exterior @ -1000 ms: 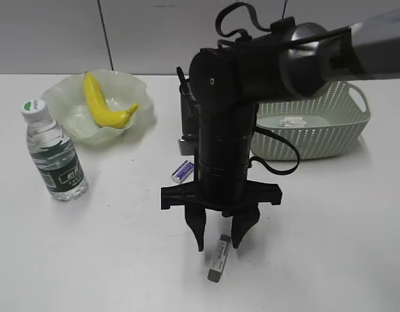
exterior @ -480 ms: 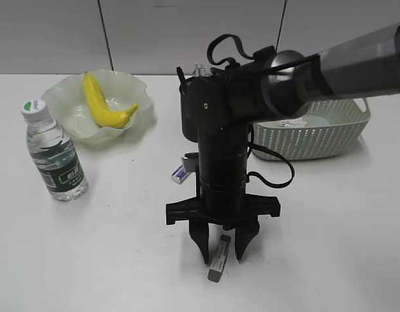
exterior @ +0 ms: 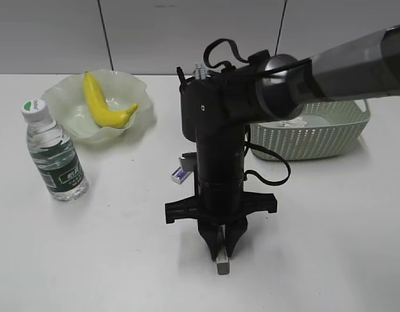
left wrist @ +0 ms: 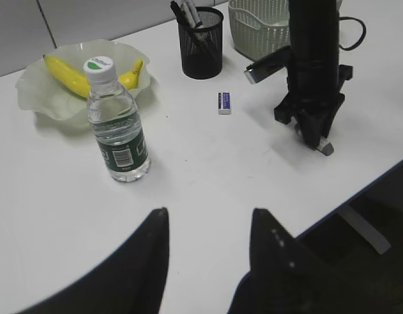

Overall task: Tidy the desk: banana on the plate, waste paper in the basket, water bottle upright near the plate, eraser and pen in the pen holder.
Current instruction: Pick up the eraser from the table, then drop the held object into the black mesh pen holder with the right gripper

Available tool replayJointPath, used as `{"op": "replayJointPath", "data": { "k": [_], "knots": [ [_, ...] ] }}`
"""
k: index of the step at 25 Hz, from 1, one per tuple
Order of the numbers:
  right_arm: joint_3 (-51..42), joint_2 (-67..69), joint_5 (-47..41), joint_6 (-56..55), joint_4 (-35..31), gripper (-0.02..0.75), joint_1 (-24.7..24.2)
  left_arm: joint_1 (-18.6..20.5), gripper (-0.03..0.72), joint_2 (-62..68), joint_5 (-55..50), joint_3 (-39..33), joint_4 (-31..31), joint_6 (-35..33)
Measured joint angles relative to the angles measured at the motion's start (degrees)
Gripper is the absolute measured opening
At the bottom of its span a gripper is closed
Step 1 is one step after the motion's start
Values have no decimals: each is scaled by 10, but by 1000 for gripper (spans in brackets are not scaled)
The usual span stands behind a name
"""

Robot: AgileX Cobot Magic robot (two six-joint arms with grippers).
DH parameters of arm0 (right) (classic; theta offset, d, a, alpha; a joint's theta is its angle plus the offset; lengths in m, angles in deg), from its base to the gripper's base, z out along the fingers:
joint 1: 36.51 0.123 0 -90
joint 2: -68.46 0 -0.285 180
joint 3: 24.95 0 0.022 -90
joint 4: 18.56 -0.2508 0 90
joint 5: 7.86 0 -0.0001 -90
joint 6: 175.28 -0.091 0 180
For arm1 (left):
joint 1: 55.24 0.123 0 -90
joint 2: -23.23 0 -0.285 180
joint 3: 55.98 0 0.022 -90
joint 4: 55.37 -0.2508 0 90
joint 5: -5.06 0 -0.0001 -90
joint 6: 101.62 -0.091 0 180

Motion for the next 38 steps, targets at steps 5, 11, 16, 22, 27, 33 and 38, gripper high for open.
{"op": "replayJointPath", "data": {
  "k": [5,11,16,22,27,33,38],
  "knots": [
    [38,-41,23,24,12,164,-1,0,309,0,0,0,0,0],
    [70,-123,135,25,144,164,-1,0,309,0,0,0,0,0],
    [74,-129,238,12,261,164,-19,0,309,0,0,0,-1,0],
    [74,-109,353,10,284,164,-62,0,309,0,0,0,-1,0],
    [74,-83,414,10,289,164,-88,0,309,0,0,0,-1,0],
    [74,-50,483,8,321,164,-89,0,309,0,0,0,-1,0],
    [74,-33,492,8,331,202,-89,0,309,0,0,0,-1,0]
  ]
}}
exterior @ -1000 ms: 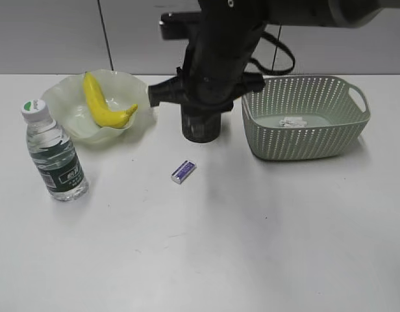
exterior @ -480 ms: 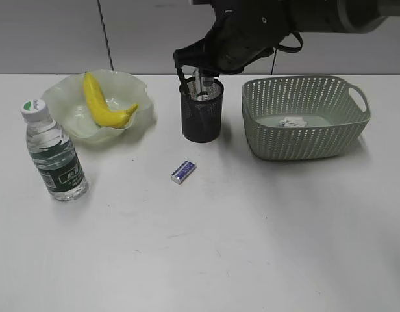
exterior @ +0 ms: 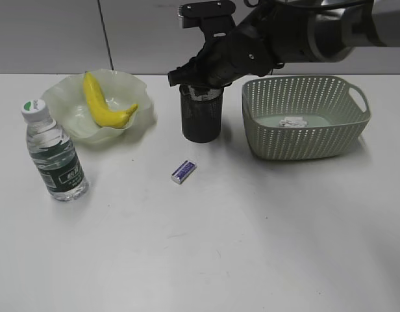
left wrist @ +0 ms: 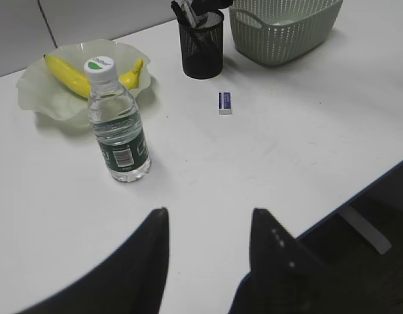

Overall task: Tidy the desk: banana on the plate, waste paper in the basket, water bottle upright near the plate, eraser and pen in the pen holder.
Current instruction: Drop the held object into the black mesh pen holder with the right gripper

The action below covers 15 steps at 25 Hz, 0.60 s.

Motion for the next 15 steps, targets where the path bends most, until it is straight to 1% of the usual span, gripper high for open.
{"op": "replayJointPath", "data": {
  "k": [2,4,8,10,13,15],
  "knots": [
    [1,0,2,0,1,268,-1,0,309,0,0,0,0,0],
    [3,0,2,0,1,319,-1,0,309,0,0,0,0,0],
    [12,-9,-24,-1,1,352,-1,0,309,0,0,0,0,0],
    [13,-32,-64,-1,-6,354,-1,0,309,0,0,0,0,0],
    [14,-87,-172,9,-31,351,0,0,309,0,0,0,0,0],
    [15,-126,-237,65,-49,330,0,0,309,0,0,0,0,0]
  ]
}}
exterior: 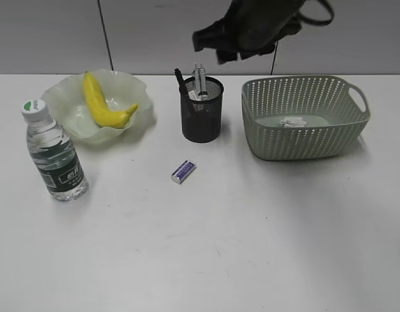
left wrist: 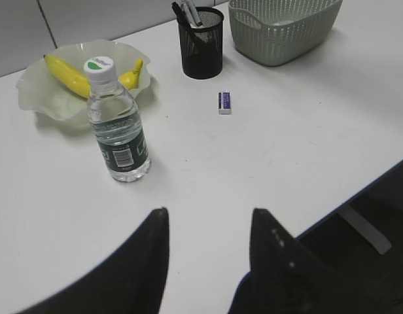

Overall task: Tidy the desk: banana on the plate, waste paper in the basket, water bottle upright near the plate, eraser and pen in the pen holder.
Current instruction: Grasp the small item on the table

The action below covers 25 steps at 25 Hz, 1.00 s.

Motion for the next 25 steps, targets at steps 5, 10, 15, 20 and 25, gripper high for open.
{"op": "replayJointPath", "data": {
  "k": [5,10,15,20,25],
  "knots": [
    [-36,-106,-131,99,-40,261,2,0,309,0,0,0,0,0],
    [-182,-261,-155,113,-54,246,2,0,309,0,0,0,0,0],
    [-365,-441,-177,118,-72,246,2,0,309,0,0,0,0,0],
    [-500,-617,-226,120,-78,246,2,0,309,0,0,0,-3,0],
    [-578,-808,-244,120,-93,244,2,0,309,0,0,0,-5,0]
  ]
}}
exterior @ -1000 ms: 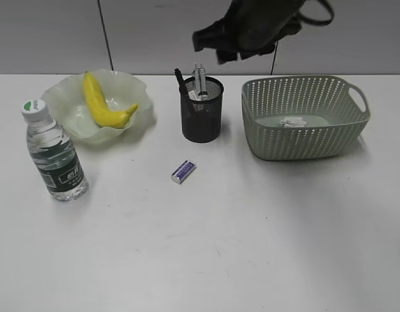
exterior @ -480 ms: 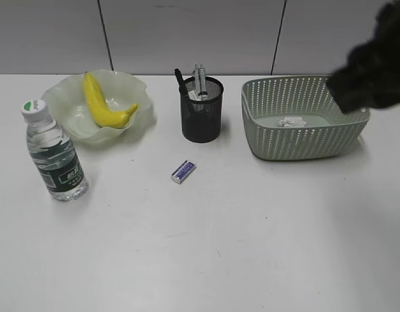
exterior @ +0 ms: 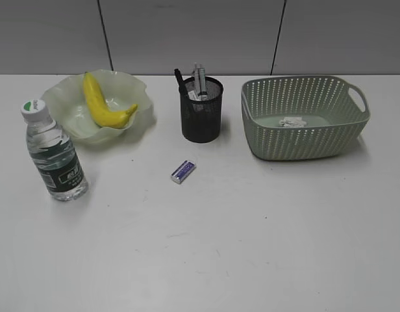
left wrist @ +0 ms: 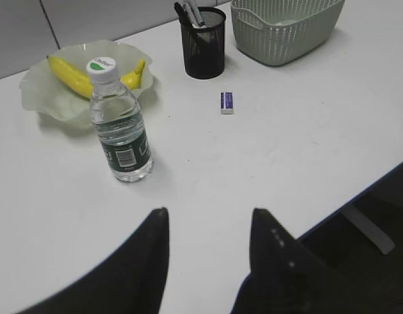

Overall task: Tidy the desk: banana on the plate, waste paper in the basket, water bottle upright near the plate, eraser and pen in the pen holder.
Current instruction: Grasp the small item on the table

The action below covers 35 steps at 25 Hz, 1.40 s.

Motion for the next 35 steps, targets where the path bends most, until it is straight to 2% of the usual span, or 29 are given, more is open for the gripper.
{"op": "replayJointPath", "data": {
  "k": [4,9,12,19,26,35],
  "knots": [
    [-47,-136,12,12,-3,244,0,0,309,0,0,0,-2,0],
    [-54,-260,13,33,-4,244,0,0,309,41,4,0,-2,0],
    [-54,-304,14,35,-4,244,0,0,309,133,32,12,6,0],
    [-58,-308,14,42,-5,244,0,-2,309,459,225,85,50,-4],
    [-58,-308,15,45,-5,244,0,-34,309,811,273,270,52,-4],
    [-58,-309,15,45,-5,243,0,-39,377,1109,227,508,36,-4]
  ]
}}
